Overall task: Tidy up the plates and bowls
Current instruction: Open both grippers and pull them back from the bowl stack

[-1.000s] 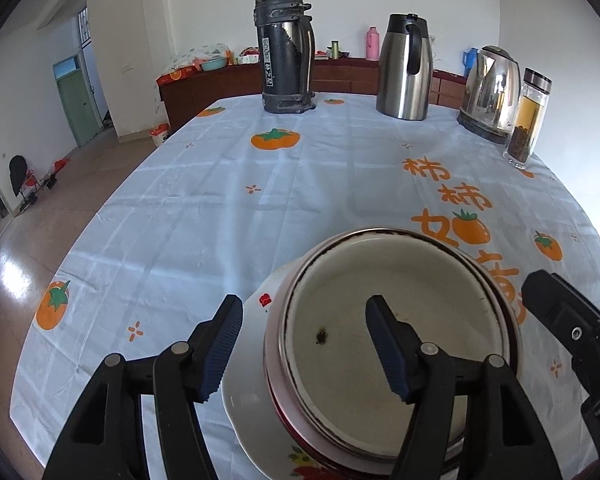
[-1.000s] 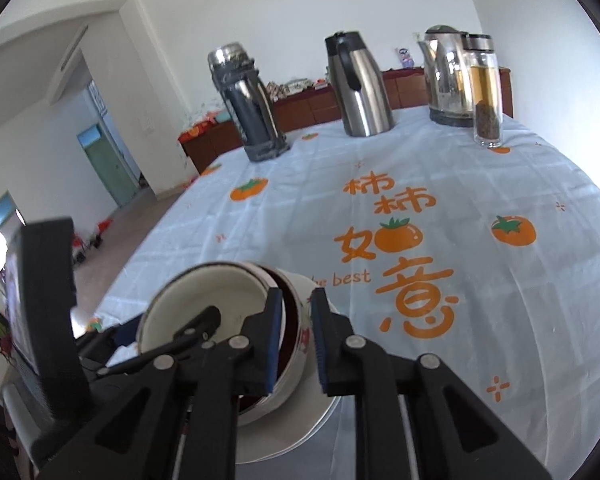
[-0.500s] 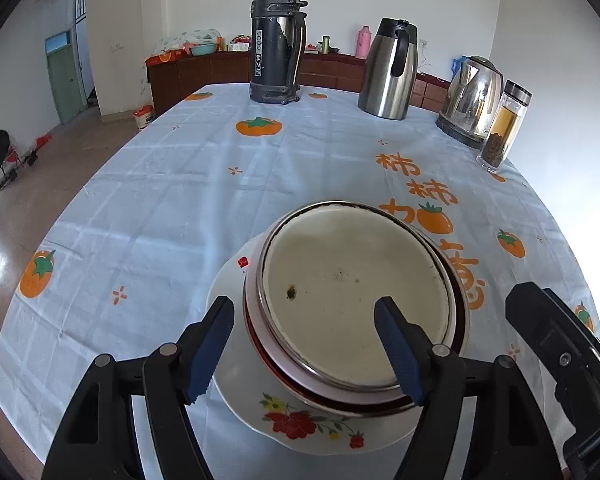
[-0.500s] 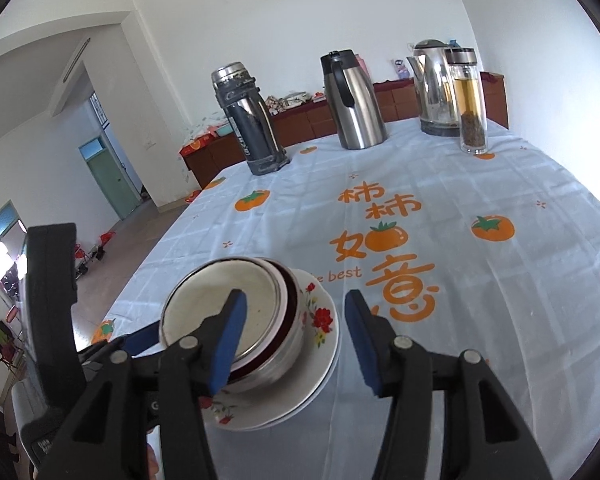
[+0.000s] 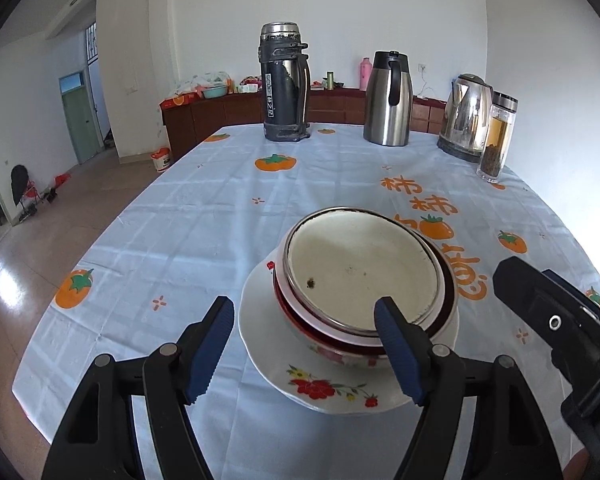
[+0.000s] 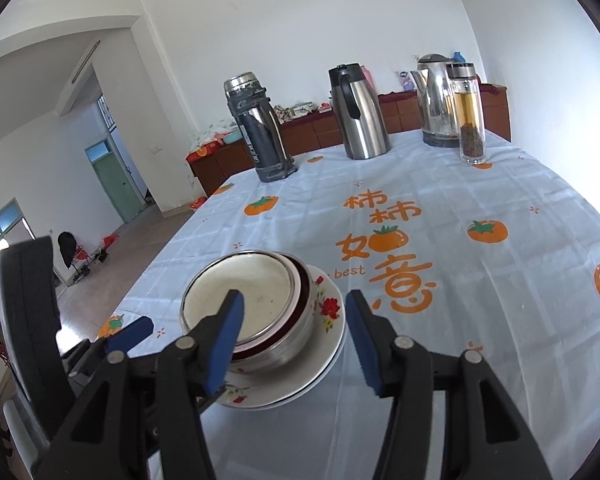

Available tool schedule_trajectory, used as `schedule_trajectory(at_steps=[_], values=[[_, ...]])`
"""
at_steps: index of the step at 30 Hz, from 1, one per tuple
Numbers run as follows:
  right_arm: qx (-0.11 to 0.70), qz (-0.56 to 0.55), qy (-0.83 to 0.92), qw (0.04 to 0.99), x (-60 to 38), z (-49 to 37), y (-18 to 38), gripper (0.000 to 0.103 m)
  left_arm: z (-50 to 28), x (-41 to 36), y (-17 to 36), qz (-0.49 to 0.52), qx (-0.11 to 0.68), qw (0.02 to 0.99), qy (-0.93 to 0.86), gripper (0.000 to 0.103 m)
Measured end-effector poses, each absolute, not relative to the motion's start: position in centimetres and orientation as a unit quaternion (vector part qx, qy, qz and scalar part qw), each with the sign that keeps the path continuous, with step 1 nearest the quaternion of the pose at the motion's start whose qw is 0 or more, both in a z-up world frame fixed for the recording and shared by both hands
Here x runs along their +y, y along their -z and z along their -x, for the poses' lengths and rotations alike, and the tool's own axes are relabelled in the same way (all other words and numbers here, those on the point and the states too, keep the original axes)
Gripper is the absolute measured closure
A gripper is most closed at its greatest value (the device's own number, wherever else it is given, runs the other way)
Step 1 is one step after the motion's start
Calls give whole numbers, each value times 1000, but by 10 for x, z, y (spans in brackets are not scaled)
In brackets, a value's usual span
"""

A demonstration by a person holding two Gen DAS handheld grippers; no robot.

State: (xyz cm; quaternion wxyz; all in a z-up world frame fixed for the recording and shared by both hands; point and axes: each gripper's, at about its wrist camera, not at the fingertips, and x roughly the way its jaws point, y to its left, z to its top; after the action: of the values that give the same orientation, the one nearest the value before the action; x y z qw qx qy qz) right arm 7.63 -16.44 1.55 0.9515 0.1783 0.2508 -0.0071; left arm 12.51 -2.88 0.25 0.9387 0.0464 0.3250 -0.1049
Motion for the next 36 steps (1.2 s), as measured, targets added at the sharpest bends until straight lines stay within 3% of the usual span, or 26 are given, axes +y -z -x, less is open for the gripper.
schedule_trajectory(at_steps=[26, 30, 36], values=[[198, -166, 0, 966, -148, -28, -22, 36, -72, -9, -22, -60, 267, 959, 75, 27], [192, -162, -1, 968, -142, -19, -25, 36, -61, -4, -25, -62, 253, 963, 60, 21], [167, -149, 3, 975, -132, 1, -33, 36, -46, 1, -32, -65, 241, 967, 60, 20]])
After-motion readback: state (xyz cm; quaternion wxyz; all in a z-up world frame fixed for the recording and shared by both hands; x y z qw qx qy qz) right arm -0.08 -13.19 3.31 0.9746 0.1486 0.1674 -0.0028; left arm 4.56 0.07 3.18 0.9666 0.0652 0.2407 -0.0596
